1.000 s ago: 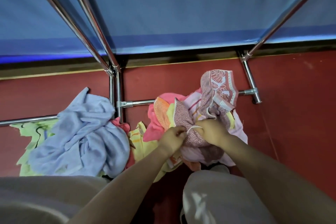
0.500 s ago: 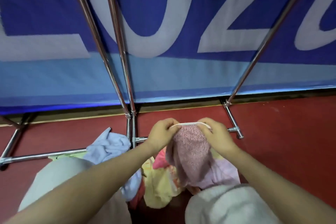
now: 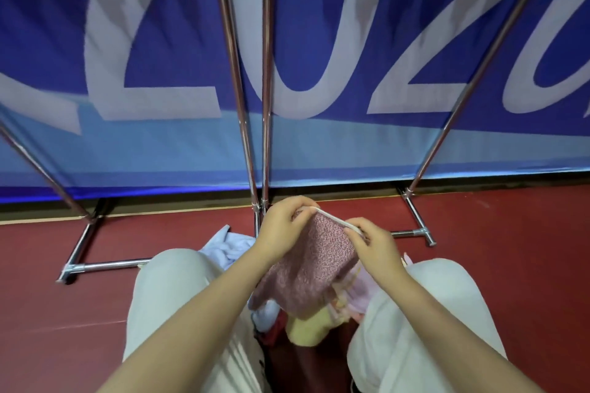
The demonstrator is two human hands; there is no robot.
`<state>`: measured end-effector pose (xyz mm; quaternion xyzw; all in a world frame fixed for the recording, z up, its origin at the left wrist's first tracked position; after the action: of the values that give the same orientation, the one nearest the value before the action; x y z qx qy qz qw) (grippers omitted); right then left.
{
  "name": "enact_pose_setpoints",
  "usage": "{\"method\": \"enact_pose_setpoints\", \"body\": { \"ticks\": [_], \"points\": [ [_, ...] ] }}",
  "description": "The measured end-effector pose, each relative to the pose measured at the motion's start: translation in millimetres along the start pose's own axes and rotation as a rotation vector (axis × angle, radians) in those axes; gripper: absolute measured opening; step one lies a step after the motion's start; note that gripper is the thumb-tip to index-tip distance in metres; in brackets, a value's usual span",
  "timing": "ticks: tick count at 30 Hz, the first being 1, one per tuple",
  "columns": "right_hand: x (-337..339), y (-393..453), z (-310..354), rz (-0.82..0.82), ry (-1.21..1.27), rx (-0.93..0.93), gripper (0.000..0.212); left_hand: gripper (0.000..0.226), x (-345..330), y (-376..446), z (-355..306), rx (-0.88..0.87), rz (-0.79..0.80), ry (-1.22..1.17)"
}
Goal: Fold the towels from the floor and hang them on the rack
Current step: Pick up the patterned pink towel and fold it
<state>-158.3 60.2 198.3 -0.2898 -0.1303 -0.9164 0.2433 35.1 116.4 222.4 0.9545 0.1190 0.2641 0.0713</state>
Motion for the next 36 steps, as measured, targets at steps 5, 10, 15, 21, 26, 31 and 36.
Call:
{"method": "enact_pose_setpoints", "body": {
  "ticks": [5,10,15,21,26,31,36],
  "points": [
    [-19.1,1.7,4.2,0.108,-0.136,0.005,0.007,0.012,18.4,-20.1,2.1,0.032,-0.021,-0.010],
    [-25.1,-0.1,10.9,0.122,-0.159,0.012,0.007,0.018,36.3,-31.4,8.2,0.058,-0.142,-0.074],
    [-25.4,-2.8,16.1,0.119,-0.034,-0.023,0.011,0.014,47.7,-35.6,9.0,0.263,-0.204,-0.461],
    [-21.0,-18.9,33.3,0.180,0.117,0.004,0.011,0.018,53.7,-33.2,4.2,0.353,-0.406,-0.799],
    [-9.0,-26.8,25.4,0.197,0.268,-0.018,0.006,0.023,37.5,-28.0,0.7,0.382,-0.449,-0.832],
    [-4.9,-32.4,14.0,0.154,0.297,-0.049,0.008,0.026,14.6,-25.0,21.8,0.501,-0.373,-0.684],
    [-0.1,-35.3,-1.6,0.083,0.271,-0.052,0.024,0.037,-1.3,-27.3,22.8,0.414,-0.231,-0.397]
  ]
}}
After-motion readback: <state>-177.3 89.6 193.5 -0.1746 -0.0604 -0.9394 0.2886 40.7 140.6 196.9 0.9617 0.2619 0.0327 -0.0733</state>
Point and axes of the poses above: each hand's wrist, its own y-axis towards the middle knuckle, its own x-axis out of the back of the hand, z = x × y, the point moved 1 cm from there along y, towards the middle knuckle, and after that the axes turned 6 degrees about z, right-handed, at the moved point
